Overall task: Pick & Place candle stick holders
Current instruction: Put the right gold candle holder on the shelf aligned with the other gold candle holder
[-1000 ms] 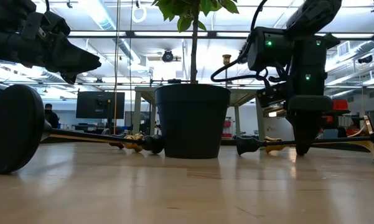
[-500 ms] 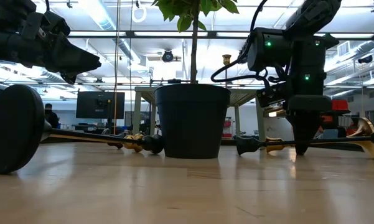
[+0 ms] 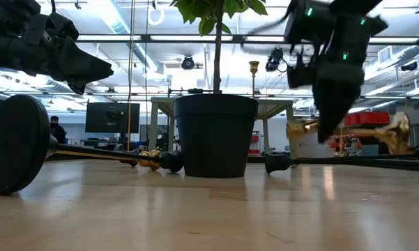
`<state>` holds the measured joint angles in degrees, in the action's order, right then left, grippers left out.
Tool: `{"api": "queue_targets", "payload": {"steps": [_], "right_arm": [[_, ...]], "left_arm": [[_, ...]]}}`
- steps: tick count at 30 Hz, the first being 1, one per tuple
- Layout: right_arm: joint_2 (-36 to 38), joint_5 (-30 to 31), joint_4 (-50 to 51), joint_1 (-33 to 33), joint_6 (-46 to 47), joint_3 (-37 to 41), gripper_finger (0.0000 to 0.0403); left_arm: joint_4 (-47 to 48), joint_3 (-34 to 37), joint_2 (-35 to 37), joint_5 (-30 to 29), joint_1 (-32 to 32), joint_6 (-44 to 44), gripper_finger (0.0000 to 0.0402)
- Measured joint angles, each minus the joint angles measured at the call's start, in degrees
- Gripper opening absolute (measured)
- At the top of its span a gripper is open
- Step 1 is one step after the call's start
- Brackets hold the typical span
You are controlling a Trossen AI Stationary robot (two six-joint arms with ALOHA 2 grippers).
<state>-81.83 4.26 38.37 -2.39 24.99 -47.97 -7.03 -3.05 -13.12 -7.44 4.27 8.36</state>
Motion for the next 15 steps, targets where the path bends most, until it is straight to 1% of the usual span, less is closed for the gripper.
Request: {"api": "queue_targets", "payload": {"steps": [5,8,15], "right_arm": [[8.02,4.88,0.09,0.0,0.01,0.0,0.0006],[12.71,8.85,-0.44,0.02,0.0,0.0,0.0006],[20.91,16.54,-7.2,0.02,-2.06,-0.02,0.0006]], "left_arm": [[0.02,0.0,0.01,0.0,0.0,0.01,0.0099],[0.02,0.0,0.01,0.0,0.0,0.02,0.0099],[-0.02,0.0,0.01,0.0,0.0,0.02,0.0099]]}}
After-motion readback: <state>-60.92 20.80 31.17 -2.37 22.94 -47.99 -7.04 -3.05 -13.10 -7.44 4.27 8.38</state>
